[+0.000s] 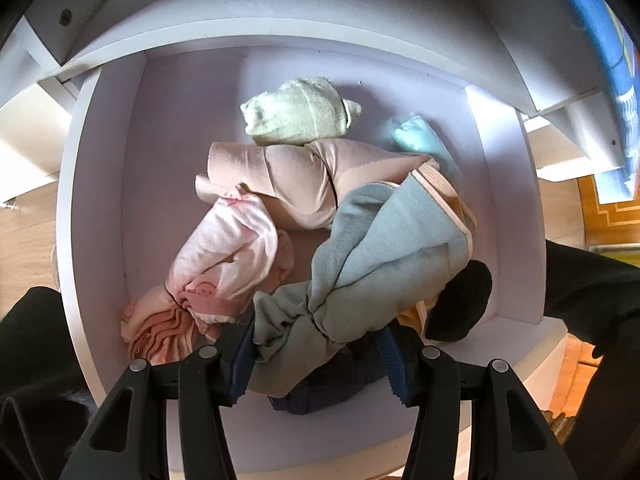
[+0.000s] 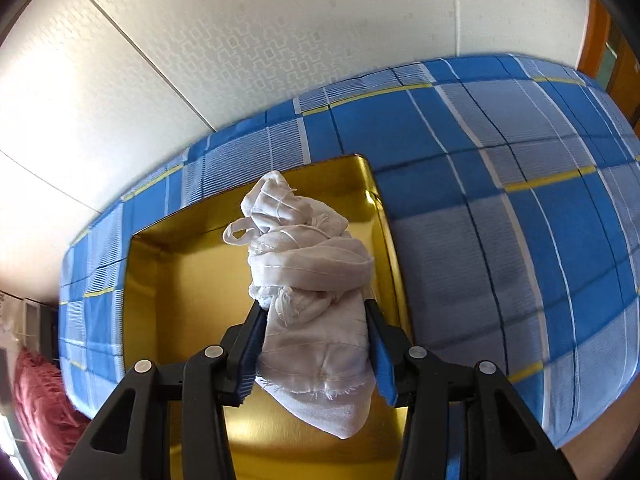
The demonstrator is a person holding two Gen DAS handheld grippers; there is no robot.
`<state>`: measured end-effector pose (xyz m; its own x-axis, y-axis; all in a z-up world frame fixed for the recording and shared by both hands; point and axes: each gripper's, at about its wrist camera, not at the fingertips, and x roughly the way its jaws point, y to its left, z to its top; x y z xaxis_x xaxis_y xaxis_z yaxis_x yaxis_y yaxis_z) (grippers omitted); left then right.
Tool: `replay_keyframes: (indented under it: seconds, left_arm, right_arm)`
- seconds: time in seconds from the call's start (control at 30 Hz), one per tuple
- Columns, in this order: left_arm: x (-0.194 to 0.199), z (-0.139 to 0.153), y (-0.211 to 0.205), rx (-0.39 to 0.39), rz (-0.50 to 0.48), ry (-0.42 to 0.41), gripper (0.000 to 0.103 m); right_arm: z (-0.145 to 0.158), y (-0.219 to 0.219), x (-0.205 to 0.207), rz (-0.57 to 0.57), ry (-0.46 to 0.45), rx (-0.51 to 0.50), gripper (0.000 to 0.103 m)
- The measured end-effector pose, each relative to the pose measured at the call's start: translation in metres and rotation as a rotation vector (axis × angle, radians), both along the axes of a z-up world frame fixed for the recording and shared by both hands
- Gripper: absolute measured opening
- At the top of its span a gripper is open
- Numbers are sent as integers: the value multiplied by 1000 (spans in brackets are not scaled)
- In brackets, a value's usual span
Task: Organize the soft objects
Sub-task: 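Lift the white cloth with the right gripper up over the gold box, then open the right gripper to drop the white cloth into the gold box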
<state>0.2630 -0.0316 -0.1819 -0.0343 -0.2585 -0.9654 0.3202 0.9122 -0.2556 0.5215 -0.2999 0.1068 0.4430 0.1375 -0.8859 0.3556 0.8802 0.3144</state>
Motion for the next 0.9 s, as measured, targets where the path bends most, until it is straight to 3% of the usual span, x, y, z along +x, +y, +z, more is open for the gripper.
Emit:
replay_keyframes:
  seconds: [0.27, 0.57, 0.73, 0.83, 0.9]
  left_arm:
    - [5, 2, 1, -7, 8, -3, 55]
    - [4, 1, -1, -4, 2, -12, 55]
    - [4, 2, 1, 1, 8, -17, 55]
    - [3, 2, 2, 1, 11, -18, 55]
    - [3, 4, 2, 1, 13, -21, 55]
  right_arm:
    - [-16, 6, 28, 39, 39, -172, 51]
    - [5, 10, 19, 66, -25, -330, 52]
    - [10, 9, 11, 55, -60, -339, 52]
    - [3, 10, 11, 75, -14, -353, 52]
    - [3, 7, 7, 66, -42, -316, 52]
